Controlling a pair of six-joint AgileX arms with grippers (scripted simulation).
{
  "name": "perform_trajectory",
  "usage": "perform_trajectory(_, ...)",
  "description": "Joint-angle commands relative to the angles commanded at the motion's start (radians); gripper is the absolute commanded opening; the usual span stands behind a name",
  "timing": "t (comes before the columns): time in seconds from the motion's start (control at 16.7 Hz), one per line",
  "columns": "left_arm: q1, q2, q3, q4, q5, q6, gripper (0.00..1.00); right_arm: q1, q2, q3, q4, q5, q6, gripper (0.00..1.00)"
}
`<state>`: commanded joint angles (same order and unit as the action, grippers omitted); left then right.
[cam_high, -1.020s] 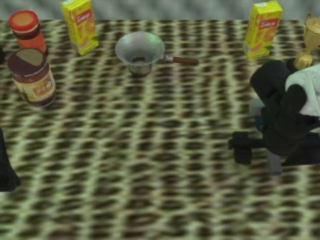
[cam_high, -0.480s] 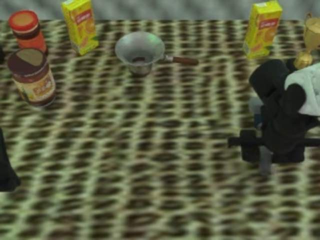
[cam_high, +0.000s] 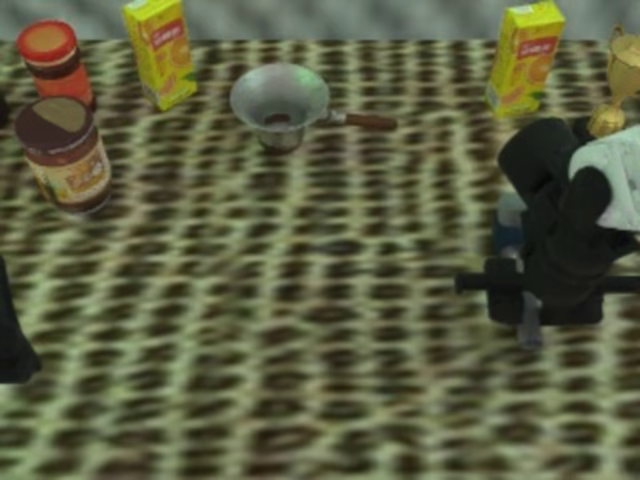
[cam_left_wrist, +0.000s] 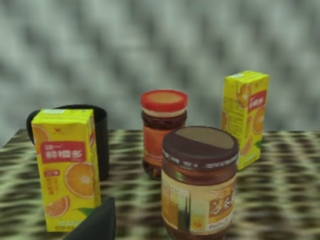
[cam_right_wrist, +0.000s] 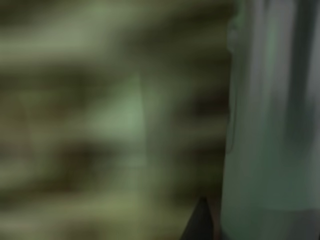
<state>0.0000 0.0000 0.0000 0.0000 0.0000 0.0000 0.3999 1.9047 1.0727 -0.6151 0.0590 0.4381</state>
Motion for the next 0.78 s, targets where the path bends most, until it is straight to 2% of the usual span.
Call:
perform_trajectory(0.18, 0.000, 0.000, 0.000, 0.000, 0.000, 0.000, 1.00, 0.002, -0.004, -0.004, 0.032, -0.011, -0.011, 0.00)
perform_trajectory(0.36, 0.000, 0.000, 0.000, 0.000, 0.000, 0.000, 1.00, 0.006, -0.029, -0.028, 0.154, -0.053, -0.049, 0.00)
perform_trajectory(0.54, 0.000, 0.000, 0.000, 0.000, 0.000, 0.000, 1.00, 0.006, -0.072, -0.076, 0.359, -0.117, -0.106, 0.00)
perform_trajectory(0.78, 0.000, 0.000, 0.000, 0.000, 0.000, 0.000, 1.00, 0.004, -0.150, -0.169, 0.722, -0.223, -0.204, 0.00)
